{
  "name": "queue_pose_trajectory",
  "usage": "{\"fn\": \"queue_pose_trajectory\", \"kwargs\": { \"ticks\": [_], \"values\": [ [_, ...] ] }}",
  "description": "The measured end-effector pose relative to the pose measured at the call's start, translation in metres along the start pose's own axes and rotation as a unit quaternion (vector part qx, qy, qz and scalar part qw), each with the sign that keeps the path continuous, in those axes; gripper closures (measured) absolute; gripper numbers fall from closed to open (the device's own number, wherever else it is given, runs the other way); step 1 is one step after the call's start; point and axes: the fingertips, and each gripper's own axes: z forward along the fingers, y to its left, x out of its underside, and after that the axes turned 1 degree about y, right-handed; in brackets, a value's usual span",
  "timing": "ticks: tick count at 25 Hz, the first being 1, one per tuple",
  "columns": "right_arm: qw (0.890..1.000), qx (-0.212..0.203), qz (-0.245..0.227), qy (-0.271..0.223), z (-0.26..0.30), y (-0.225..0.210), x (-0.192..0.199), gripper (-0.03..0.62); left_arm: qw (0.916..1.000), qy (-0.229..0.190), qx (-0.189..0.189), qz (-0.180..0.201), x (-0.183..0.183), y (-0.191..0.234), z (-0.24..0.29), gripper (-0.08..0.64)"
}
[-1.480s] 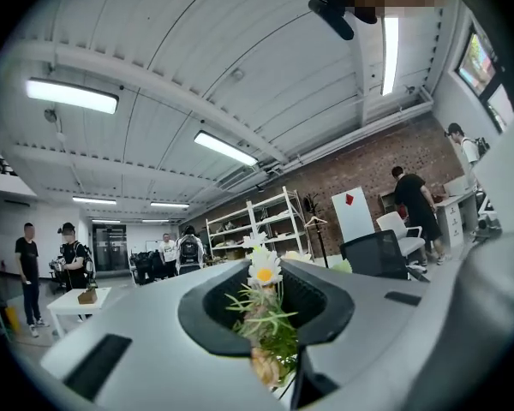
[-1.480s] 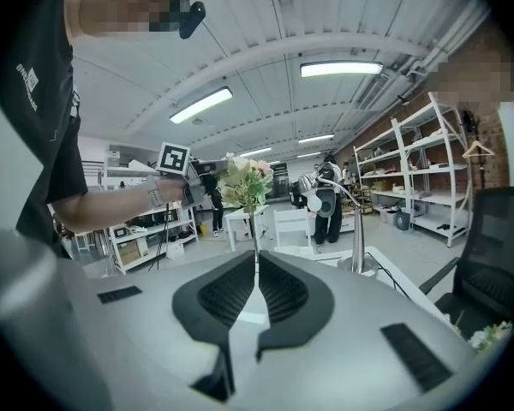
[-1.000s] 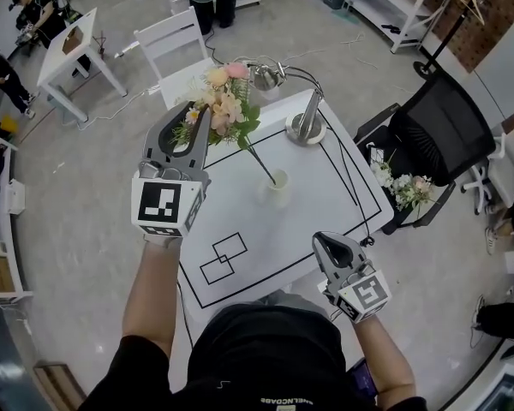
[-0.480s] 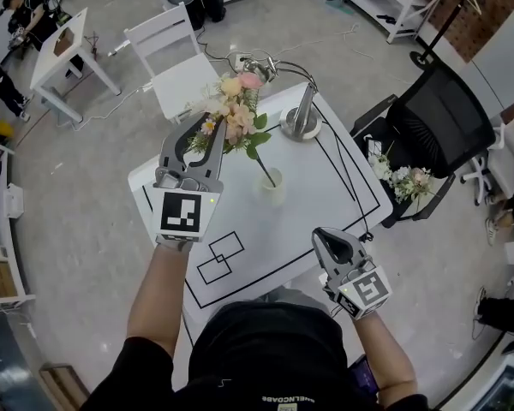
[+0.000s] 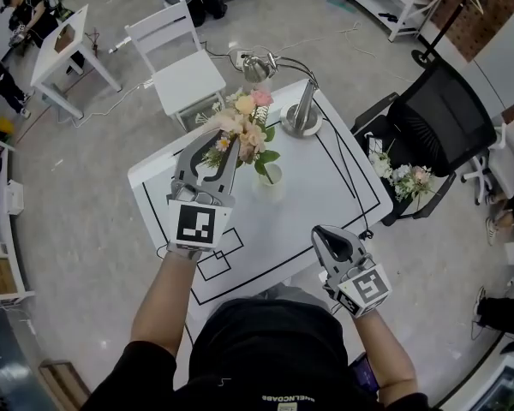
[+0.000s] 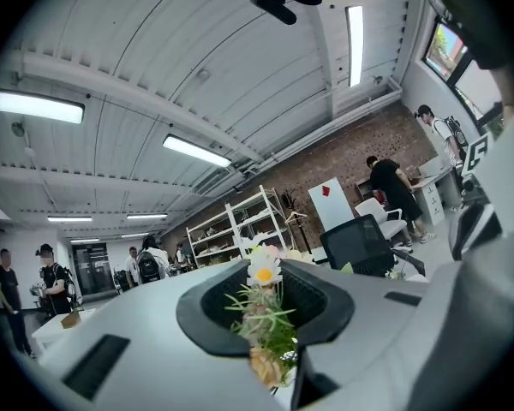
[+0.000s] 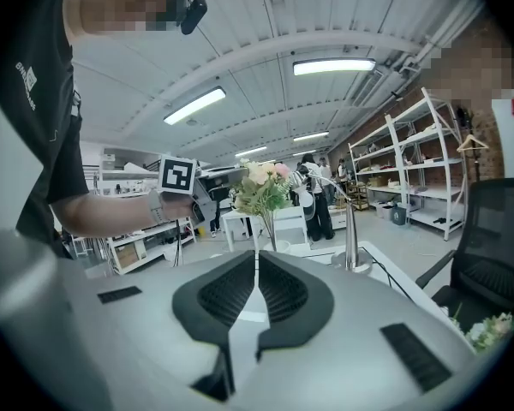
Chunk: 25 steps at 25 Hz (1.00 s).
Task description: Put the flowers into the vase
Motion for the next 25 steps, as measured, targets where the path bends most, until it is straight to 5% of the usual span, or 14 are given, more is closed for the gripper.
{"fn": "queue_pose_trajectory", "kwargs": {
  "ticks": [25],
  "values": [
    [1.000,-0.013,0.006,0.008,-0.004,0.015,0.005,0.580,0.9884,0.016,0.079,-0.129,0.026,-0.081,-0.023,0.471]
  ]
}}
